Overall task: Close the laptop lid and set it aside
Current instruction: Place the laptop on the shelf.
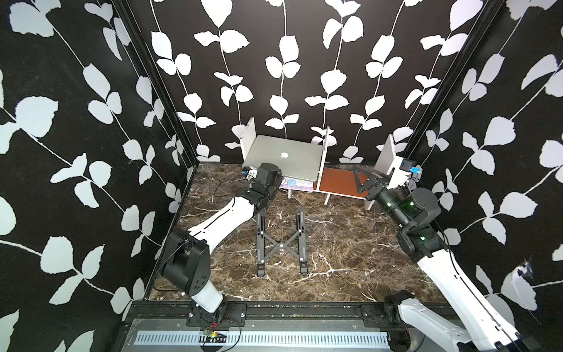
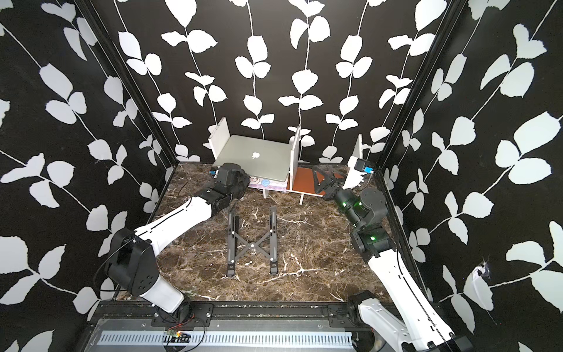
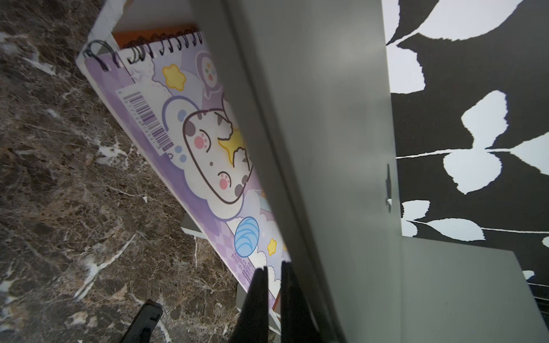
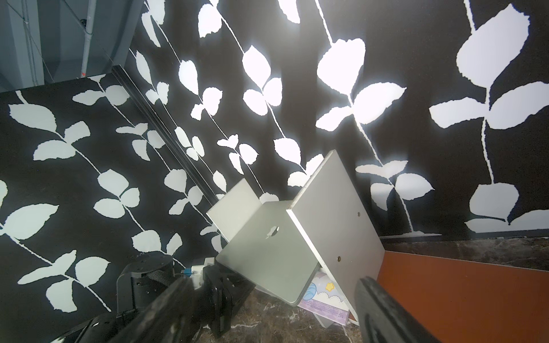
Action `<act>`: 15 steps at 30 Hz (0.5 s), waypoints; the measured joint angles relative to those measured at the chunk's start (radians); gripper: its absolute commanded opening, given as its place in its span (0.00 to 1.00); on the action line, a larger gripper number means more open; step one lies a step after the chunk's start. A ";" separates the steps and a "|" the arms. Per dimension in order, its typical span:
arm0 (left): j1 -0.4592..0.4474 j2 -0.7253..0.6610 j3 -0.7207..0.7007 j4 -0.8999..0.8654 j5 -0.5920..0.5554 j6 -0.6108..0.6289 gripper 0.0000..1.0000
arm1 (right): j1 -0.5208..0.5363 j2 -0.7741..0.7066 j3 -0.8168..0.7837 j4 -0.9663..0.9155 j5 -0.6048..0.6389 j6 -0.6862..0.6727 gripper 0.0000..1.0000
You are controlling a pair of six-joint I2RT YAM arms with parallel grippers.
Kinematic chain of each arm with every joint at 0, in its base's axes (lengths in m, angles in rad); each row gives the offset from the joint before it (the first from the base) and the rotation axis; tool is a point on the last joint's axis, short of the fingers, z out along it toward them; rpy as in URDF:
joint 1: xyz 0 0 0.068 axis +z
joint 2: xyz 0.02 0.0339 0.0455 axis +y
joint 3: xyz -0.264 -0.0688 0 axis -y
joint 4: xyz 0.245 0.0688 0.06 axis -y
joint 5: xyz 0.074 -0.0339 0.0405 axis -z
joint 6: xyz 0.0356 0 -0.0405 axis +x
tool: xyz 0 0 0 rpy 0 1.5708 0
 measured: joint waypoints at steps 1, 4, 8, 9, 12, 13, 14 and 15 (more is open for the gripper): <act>0.000 0.006 0.006 0.000 0.002 0.002 0.09 | 0.000 0.000 0.000 0.000 0.000 0.000 0.86; 0.000 0.021 0.021 0.002 0.007 0.005 0.09 | 0.000 -0.001 0.000 -0.001 0.000 -0.003 0.86; 0.000 0.036 0.037 0.001 0.010 0.006 0.09 | 0.000 -0.003 0.000 -0.009 0.000 -0.004 0.86; 0.000 0.042 0.043 0.002 0.012 0.007 0.09 | 0.000 -0.005 0.000 -0.011 0.000 -0.004 0.86; 0.000 0.055 0.056 0.006 0.019 0.008 0.09 | 0.000 -0.008 0.000 -0.015 0.000 -0.004 0.86; 0.000 0.056 0.058 0.007 0.021 0.009 0.09 | 0.000 -0.008 0.000 -0.015 0.000 -0.004 0.86; 0.000 0.057 0.060 0.007 0.024 0.009 0.09 | 0.000 -0.009 0.000 -0.015 0.000 -0.004 0.86; 0.000 0.059 0.062 0.006 0.025 0.009 0.09 | 0.000 -0.010 0.000 -0.016 0.000 -0.004 0.86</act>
